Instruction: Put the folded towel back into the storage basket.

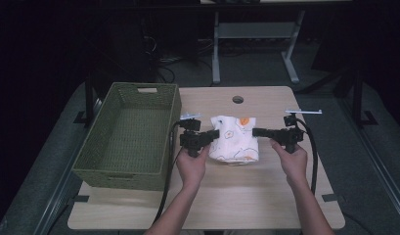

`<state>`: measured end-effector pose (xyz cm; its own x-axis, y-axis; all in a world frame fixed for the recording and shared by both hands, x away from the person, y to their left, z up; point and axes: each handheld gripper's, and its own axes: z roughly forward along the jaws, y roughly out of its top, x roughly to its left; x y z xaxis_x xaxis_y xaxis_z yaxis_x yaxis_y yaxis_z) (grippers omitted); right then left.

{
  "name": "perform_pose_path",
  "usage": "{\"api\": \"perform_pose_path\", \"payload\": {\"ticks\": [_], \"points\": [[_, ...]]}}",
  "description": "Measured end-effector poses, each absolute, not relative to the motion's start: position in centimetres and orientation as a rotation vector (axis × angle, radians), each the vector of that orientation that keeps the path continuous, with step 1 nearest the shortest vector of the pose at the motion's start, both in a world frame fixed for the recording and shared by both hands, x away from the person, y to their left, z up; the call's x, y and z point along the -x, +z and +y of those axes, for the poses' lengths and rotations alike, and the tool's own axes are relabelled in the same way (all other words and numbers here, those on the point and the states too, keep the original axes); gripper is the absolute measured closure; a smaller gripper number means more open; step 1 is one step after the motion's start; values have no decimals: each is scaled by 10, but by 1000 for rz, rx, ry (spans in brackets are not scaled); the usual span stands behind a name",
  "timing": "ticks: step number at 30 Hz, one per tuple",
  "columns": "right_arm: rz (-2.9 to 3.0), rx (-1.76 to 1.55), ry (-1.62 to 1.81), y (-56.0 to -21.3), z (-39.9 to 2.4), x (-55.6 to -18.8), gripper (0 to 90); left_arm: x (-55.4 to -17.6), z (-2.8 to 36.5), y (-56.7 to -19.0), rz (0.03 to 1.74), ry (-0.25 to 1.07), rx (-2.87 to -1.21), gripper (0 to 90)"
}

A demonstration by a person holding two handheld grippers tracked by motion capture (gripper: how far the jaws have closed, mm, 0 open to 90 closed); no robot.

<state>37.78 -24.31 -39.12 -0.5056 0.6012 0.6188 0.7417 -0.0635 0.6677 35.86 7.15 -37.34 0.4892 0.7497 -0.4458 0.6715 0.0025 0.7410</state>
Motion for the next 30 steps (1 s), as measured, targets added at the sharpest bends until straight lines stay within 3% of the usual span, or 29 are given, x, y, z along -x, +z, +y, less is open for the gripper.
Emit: {"api": "perform_pose_path", "payload": {"ticks": [30], "points": [[-2075,1407,-1681,-344,-219,-384,872,-359,96,-351,1219,129,-1676,836]]}}
